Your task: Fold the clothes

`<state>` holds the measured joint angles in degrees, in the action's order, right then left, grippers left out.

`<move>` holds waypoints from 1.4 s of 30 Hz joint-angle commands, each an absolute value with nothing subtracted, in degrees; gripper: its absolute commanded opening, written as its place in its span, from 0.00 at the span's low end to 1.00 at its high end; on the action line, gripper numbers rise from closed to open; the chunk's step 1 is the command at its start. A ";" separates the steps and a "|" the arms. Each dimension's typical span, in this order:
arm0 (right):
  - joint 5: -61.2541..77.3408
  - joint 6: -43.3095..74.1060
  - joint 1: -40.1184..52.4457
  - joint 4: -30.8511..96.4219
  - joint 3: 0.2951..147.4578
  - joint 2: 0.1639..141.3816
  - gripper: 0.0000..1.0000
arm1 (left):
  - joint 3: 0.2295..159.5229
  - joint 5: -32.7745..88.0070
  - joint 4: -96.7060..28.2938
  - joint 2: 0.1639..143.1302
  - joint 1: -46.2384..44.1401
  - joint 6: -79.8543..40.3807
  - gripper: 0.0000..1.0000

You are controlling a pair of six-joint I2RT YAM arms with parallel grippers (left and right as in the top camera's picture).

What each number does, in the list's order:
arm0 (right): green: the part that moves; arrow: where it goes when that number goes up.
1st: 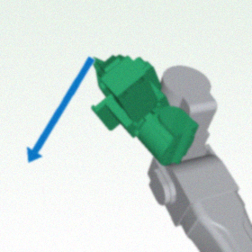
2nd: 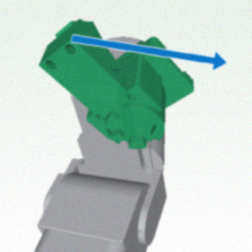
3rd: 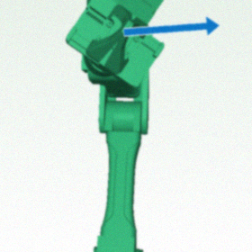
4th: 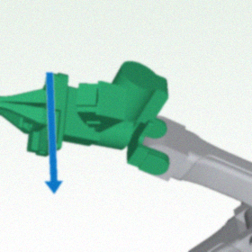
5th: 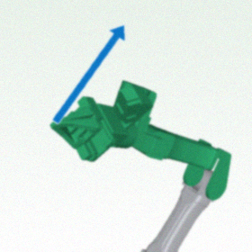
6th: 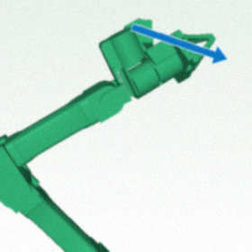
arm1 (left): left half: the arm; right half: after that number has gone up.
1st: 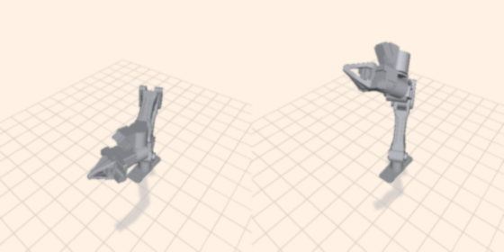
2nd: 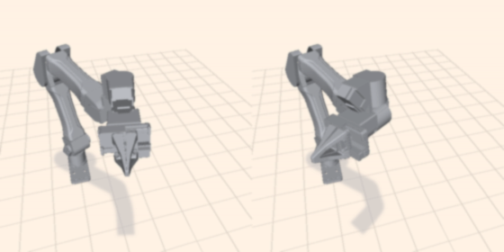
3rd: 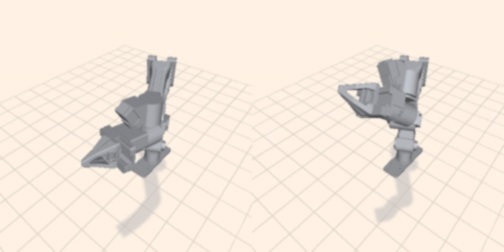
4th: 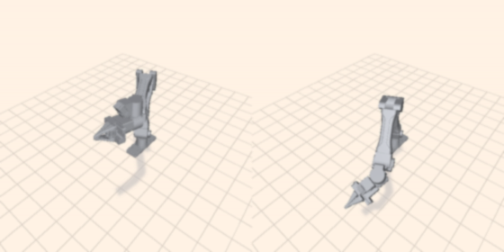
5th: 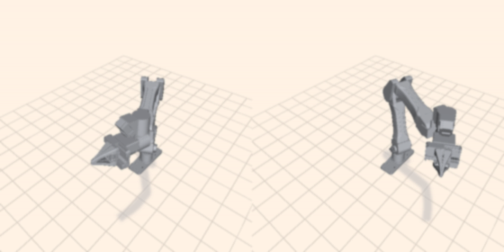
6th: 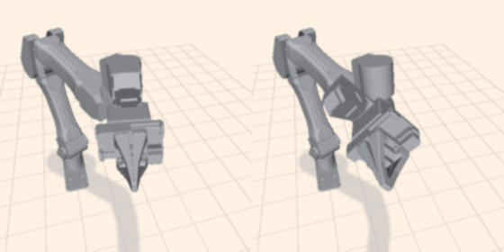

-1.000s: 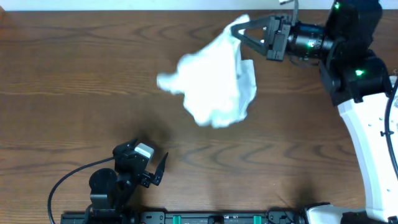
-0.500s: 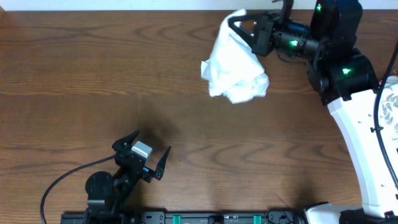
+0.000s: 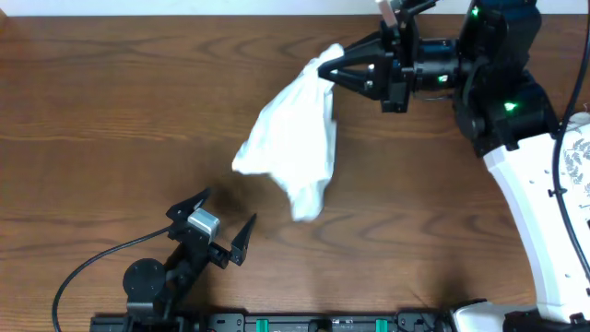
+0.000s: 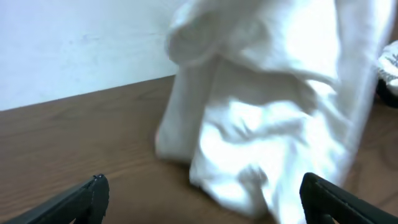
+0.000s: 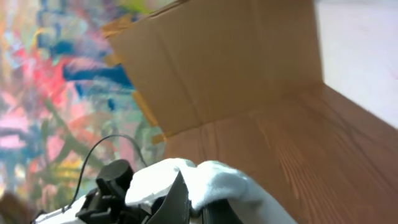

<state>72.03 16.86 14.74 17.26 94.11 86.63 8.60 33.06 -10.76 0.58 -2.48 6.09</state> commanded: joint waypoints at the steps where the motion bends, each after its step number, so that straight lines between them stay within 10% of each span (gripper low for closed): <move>1: 64.75 19.97 14.06 19.42 94.83 86.28 0.01 | 8.12 34.61 -9.41 0.27 -2.66 2.63 0.98; 11: 25.82 22.65 10.09 34.57 95.90 84.90 0.01 | 8.12 37.12 -5.54 0.27 -2.66 -3.77 0.98; 26: 22.61 16.38 0.49 52.90 120.81 83.99 0.01 | 8.10 36.86 -9.17 0.30 -2.66 -3.68 0.98; 37: 25.52 16.67 16.58 54.92 120.51 99.72 0.03 | 8.10 36.40 -10.20 0.30 -2.66 -3.07 0.98; 39: 29.69 16.62 20.25 51.37 120.51 103.63 0.15 | 8.10 36.42 -10.50 0.30 -2.66 -3.09 0.98; 42: 31.22 14.20 24.45 46.41 120.53 108.09 0.76 | 8.10 36.45 -10.92 0.30 -2.66 -3.11 0.98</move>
<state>26.70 16.95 20.34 48.34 120.18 106.26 8.27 36.03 -10.63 0.58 -2.48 -3.16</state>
